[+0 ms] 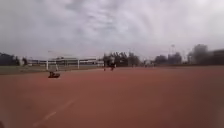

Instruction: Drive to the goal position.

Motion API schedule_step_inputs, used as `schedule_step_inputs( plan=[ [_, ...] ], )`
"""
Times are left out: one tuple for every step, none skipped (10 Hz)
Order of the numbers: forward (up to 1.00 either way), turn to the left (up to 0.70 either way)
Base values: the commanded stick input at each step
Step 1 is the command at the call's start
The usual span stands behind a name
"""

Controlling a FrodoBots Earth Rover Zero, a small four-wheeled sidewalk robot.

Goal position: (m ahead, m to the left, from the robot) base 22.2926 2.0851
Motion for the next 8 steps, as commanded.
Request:
schedule_step_inputs(
  plan=[
    [0.46,0.00],
    [0.46,0.00],
    [0.46,0.00],
    [0.46,0.00],
    [0.46,0.00],
    [0.46,0.00],
    [0.46,0.00],
    [0.46,0.00]
  ],
)
